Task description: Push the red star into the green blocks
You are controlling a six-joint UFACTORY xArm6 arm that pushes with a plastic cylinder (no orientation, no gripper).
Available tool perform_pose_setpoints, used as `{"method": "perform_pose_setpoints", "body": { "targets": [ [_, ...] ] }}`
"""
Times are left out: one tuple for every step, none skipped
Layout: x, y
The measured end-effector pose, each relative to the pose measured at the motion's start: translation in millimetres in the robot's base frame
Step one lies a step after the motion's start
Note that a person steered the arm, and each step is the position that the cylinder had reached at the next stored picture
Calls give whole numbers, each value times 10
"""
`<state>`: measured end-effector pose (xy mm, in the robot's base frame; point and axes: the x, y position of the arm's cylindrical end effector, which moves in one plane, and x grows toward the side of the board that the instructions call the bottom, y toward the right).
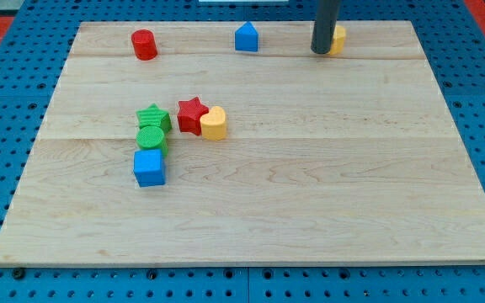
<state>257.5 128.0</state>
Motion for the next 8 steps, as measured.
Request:
{"method": "perform_pose_setpoints", "body": {
  "targets": [
    [-48,95],
    [-33,76],
    [-33,-45],
    [89,-168],
    [391,-334],
    [910,-554],
    [1278,-795],
    [1375,-1582]
  ]
}}
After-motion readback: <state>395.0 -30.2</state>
